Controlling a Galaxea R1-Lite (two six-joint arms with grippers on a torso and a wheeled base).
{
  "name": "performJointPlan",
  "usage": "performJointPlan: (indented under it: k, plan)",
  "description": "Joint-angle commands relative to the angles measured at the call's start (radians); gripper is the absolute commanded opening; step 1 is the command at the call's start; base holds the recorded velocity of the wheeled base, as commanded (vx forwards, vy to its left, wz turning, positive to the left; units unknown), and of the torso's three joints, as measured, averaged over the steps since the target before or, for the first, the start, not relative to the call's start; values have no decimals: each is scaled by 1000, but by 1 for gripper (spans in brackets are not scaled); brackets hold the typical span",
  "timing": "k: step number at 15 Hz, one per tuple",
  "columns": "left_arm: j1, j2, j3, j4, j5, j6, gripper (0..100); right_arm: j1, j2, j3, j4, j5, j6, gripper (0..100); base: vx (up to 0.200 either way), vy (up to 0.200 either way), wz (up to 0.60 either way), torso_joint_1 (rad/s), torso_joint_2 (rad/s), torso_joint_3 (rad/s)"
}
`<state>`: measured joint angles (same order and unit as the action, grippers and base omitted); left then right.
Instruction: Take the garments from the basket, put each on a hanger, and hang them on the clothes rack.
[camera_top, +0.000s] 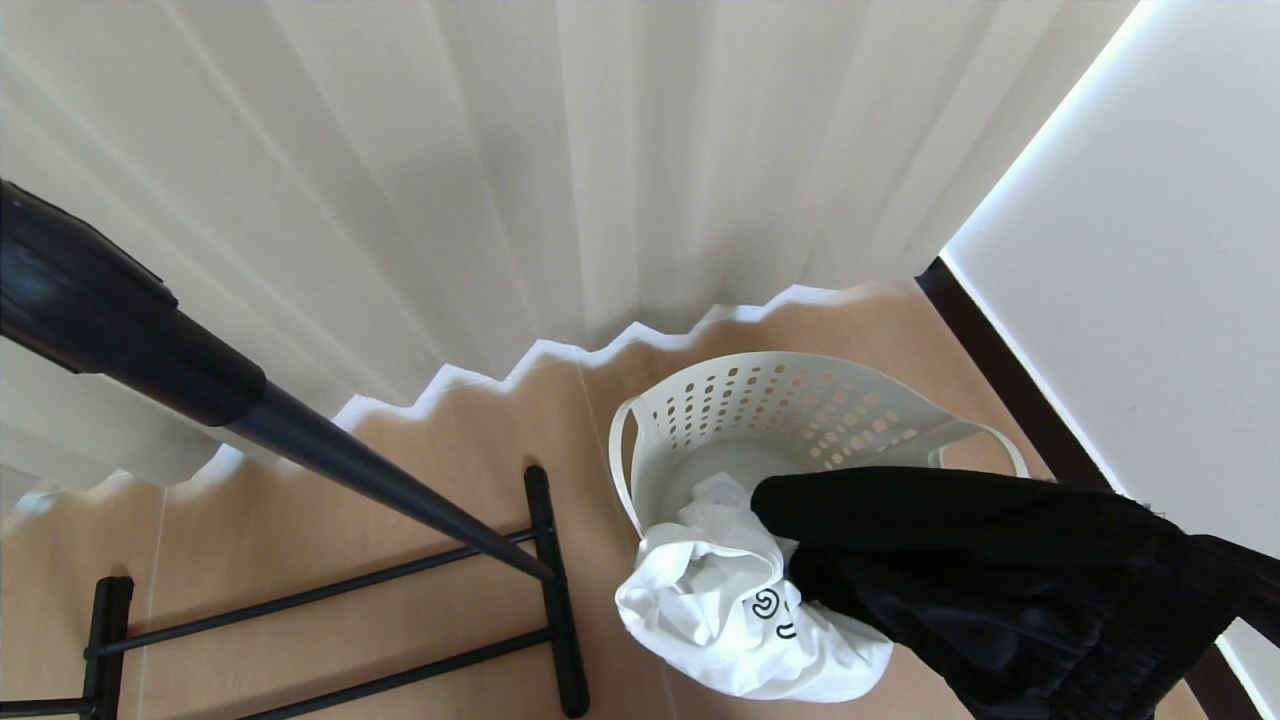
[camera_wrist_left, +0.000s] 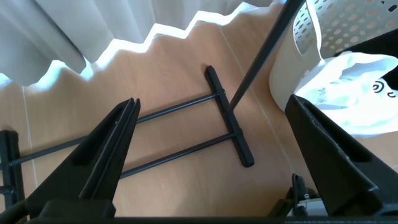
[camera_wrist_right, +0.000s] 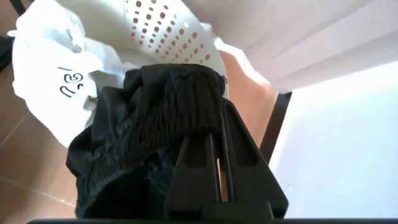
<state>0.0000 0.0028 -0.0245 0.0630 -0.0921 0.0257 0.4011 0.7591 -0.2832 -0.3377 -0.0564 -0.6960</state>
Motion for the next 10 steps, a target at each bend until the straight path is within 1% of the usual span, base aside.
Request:
performJointPlan:
  k: [1,3,10]
  plan:
    - [0,2,0,0,0,0,100,5,-43,-1,-1,0,0,0,0,0,0,-2,-7,76]
    - [0,2,0,0,0,0,100,4,-43,-2,-1,0,0,0,0,0,0,2,-2,149]
    - [0,2,0,0,0,0,100,1,-37,2,0,-3,0,0,0,0,0,0,2,198]
